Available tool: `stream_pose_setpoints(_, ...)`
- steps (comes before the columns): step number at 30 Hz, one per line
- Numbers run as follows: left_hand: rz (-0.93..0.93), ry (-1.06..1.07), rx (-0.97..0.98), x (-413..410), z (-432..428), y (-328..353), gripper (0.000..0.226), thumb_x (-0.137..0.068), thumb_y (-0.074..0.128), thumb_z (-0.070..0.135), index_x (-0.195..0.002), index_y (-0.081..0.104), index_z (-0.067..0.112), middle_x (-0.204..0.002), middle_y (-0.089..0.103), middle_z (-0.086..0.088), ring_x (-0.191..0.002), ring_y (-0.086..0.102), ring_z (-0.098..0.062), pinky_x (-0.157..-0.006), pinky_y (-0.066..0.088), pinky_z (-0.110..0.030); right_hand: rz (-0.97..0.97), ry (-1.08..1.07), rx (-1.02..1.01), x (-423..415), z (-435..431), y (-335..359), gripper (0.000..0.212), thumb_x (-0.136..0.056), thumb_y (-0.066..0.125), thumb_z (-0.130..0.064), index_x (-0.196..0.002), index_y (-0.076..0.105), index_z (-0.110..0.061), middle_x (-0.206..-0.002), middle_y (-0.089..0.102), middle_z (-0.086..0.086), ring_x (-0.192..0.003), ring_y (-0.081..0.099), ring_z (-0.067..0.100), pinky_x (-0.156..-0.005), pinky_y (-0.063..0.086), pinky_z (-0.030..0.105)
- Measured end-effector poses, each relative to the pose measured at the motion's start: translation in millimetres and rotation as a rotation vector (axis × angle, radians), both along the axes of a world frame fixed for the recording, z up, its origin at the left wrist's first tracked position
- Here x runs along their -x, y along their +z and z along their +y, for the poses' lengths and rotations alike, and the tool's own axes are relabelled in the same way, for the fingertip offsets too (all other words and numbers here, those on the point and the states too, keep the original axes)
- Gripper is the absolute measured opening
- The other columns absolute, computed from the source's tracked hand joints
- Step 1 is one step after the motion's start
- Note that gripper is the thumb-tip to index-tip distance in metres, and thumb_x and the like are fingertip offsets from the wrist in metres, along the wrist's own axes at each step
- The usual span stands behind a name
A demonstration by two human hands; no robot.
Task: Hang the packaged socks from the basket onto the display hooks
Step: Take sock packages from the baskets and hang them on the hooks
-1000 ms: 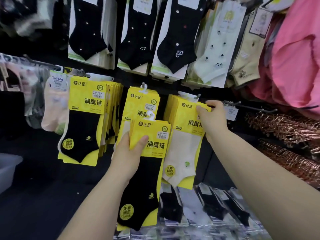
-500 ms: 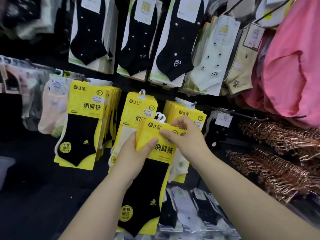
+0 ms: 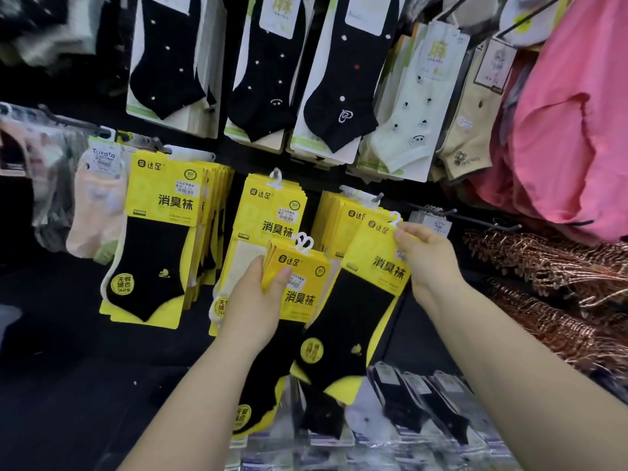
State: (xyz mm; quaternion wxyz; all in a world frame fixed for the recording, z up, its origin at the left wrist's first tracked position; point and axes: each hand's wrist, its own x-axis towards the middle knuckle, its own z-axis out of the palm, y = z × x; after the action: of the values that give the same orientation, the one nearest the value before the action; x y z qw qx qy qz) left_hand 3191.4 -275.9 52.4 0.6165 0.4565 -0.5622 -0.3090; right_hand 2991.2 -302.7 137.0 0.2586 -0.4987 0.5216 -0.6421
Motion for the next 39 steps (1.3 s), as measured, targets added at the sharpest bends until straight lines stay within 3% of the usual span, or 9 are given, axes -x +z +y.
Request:
stream_pose_setpoints(5,0.023,0.020,-0.022,-7,-5,-5,0.010,-0.097,0.046,0.034,-0.102,0.054,0.030,-0.099,0.066,0.009,-0.096,0.063,-0.013,-0.082,0.052,-0.034,0.061,-0.002,0.049,-8,-22,19,0.013,-0.093,0.059,-0.021,-0.085,0.066,-0.029,-0.103,0.066,0.005,-0.088,0.061,0.020,-0.092,0.052,0.048)
stream_pose_setpoints(14,0.008,-0.012,-0.052,-10,-14,-8,0.007,-0.096,0.046,0.038,-0.092,0.052,0.039,-0.095,0.064,0.017,-0.093,0.060,-0.004,-0.070,0.047,-0.023,0.094,-0.096,0.086,-19,-55,13,0.009,-0.089,0.064,-0.018,-0.084,0.066,-0.024,-0.081,0.059,-0.011,-0.062,0.054,0.004,-0.057,0.046,0.023)
stream_pose_setpoints(20,0.053,-0.046,-0.055,-10,-14,-7,0.008,-0.097,0.046,0.037,-0.097,0.054,0.036,-0.103,0.067,0.010,-0.096,0.064,-0.011,-0.081,0.053,-0.032,0.119,-0.200,0.105,-27,-79,13,0.020,-0.087,0.066,-0.018,-0.070,0.059,-0.026,-0.081,0.058,-0.010,-0.065,0.053,0.007,-0.066,0.049,0.031)
stream_pose_setpoints(23,0.075,-0.051,-0.051,-10,-14,-6,0.008,-0.097,0.046,0.036,-0.095,0.053,0.036,-0.104,0.067,0.008,-0.098,0.064,-0.012,-0.080,0.053,-0.030,0.139,-0.263,0.055,-27,-86,14,0.021,-0.083,0.070,-0.025,-0.068,0.058,-0.029,-0.103,0.062,0.003,-0.084,0.061,0.019,-0.073,0.054,0.038)
stream_pose_setpoints(25,0.092,-0.052,-0.047,-10,-14,-5,0.008,-0.097,0.046,0.036,-0.093,0.053,0.037,-0.104,0.067,0.008,-0.097,0.064,-0.012,-0.077,0.052,-0.027,0.134,-0.314,0.003,-27,-88,15,0.015,-0.080,0.074,-0.028,-0.080,0.059,-0.028,-0.120,0.054,0.008,-0.105,0.058,0.029,-0.085,0.053,0.044)
stream_pose_setpoints(28,0.131,-0.065,-0.054,-8,-12,-3,0.009,-0.097,0.046,0.037,-0.092,0.054,0.037,-0.105,0.068,0.007,-0.097,0.065,-0.013,-0.080,0.054,-0.032,0.177,-0.409,-0.060,-27,-73,6,0.041,-0.079,0.075,-0.029,-0.111,0.051,-0.021,-0.129,0.043,0.009,-0.114,0.049,0.028,-0.094,0.047,0.044)
stream_pose_setpoints(32,0.151,-0.092,-0.067,-1,-6,0,0.010,-0.096,0.047,0.039,-0.091,0.055,0.037,-0.098,0.068,0.013,-0.090,0.065,-0.006,-0.068,0.050,-0.021,0.278,-0.022,-0.024,-37,-26,-21,0.024,-0.086,0.063,-0.040,-0.098,0.055,-0.021,-0.106,0.055,-0.007,-0.094,0.053,0.005,-0.082,0.042,0.021)
stream_pose_setpoints(34,0.151,-0.109,-0.071,5,-2,0,0.009,-0.095,0.048,0.041,-0.090,0.054,0.039,-0.095,0.067,0.015,-0.087,0.063,-0.002,-0.063,0.046,-0.018,0.353,0.186,-0.081,-44,-5,-33,0.030,-0.081,0.066,-0.050,-0.093,0.055,-0.025,-0.096,0.060,-0.007,-0.085,0.057,0.006,-0.078,0.048,0.023)
stream_pose_setpoints(39,0.266,-0.196,-0.076,17,1,-1,0.008,-0.092,0.055,0.038,-0.097,0.059,0.034,-0.097,0.072,0.009,-0.087,0.070,-0.008,-0.069,0.055,-0.024,0.395,0.201,-0.036,-40,12,-33,0.023,-0.077,0.077,-0.031,-0.090,0.059,-0.028,-0.090,0.058,-0.002,-0.076,0.058,0.010,-0.057,0.048,0.020)
